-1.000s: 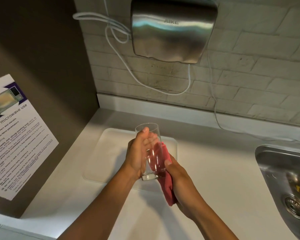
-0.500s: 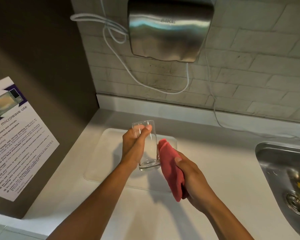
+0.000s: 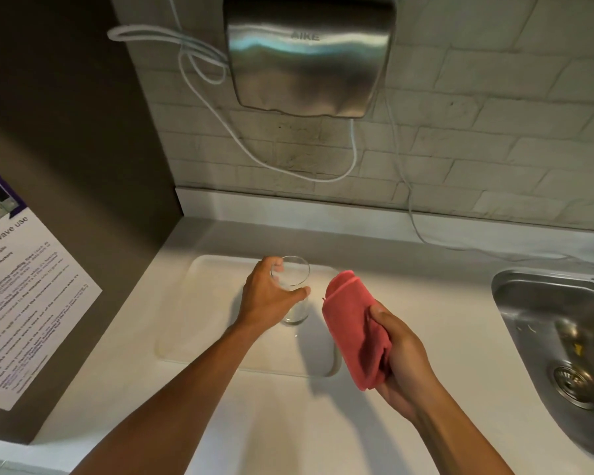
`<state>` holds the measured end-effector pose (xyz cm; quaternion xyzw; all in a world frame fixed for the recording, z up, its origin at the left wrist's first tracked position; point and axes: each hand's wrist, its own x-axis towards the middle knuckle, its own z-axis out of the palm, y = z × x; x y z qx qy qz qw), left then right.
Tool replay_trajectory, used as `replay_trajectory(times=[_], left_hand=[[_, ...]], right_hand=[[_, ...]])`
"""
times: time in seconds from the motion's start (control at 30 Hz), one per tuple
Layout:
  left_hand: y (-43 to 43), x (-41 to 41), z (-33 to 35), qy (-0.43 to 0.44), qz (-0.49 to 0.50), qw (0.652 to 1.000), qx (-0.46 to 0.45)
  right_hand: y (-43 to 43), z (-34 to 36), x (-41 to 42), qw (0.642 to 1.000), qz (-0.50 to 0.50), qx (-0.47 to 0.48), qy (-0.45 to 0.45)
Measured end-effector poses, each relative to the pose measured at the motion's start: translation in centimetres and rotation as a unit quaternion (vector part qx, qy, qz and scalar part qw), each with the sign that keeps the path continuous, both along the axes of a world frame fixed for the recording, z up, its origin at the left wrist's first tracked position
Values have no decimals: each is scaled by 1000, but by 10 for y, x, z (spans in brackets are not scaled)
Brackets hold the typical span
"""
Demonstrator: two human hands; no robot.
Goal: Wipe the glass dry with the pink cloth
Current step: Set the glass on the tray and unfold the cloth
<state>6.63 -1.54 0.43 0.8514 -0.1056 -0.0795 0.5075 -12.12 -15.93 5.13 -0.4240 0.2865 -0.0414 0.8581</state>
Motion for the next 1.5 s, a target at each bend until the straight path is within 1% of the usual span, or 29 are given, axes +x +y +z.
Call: replay_trajectory(times=[0.17, 0.3, 0.43, 0.57, 0.6, 0.63, 0.7, 0.73, 0.77, 0.8, 0.87, 0.93, 0.97, 1.1, 1.23, 1.27, 1.3, 1.37, 1.43, 1.5], left_hand=[[1, -11, -6, -1, -19, 1000, 9], [3, -16, -7, -12, -50, 998, 37], [6, -13, -3, 6, -74, 993, 89], [13, -12, 17, 40, -129, 975, 179], [16, -12, 25, 46, -135, 974, 174], [20, -11, 35, 46, -128, 981, 141], [23, -14, 61, 35, -92, 995, 11], [23, -17, 75, 25, -90, 994, -54], [20, -20, 90, 22, -114, 988, -101], [16, -25, 104, 33, -158, 979, -128], [6, -35, 126, 78, -260, 955, -122], [-2, -40, 138, 105, -311, 941, -82], [-4, -41, 141, 105, -316, 940, -73], [-9, -37, 148, 76, -335, 936, -81], [-20, -30, 158, 3, -336, 941, -44], [-23, -30, 162, -20, -332, 943, -28], [-25, -30, 164, -42, -329, 943, -11], [-30, -30, 165, -70, -327, 942, 23], [-35, -32, 163, -82, -337, 936, 59], [-38, -37, 161, -107, -346, 927, 96]], right_hand=[[-4, 3, -3, 999, -7, 40, -11], [-6, 7, -3, 998, 6, 59, -21], [-9, 13, -2, 995, 16, 89, -50], [-10, 20, 0, 993, 20, 103, -61], [-10, 23, -1, 992, 21, 104, -65], [-10, 25, -1, 992, 23, 105, -71], [-10, 31, -2, 990, 26, 108, -86], [-10, 34, -2, 989, 26, 112, -93], [-9, 37, -2, 987, 28, 117, -103], [-7, 41, -1, 985, 32, 121, -118], [-4, 48, 2, 980, 45, 123, -153], [0, 56, 3, 977, 56, 111, -173], [0, 58, 3, 977, 60, 104, -177], [-3, 63, 2, 980, 65, 75, -175], [-13, 68, 3, 969, 79, 71, -221], [-18, 69, 4, 970, 81, 49, -223], [-23, 70, 5, 972, 83, 8, -220], [-33, 74, 6, 961, 106, -131, -218], [-41, 78, 5, 924, 104, -315, -190], [-47, 84, 4, 876, 75, -455, -144]])
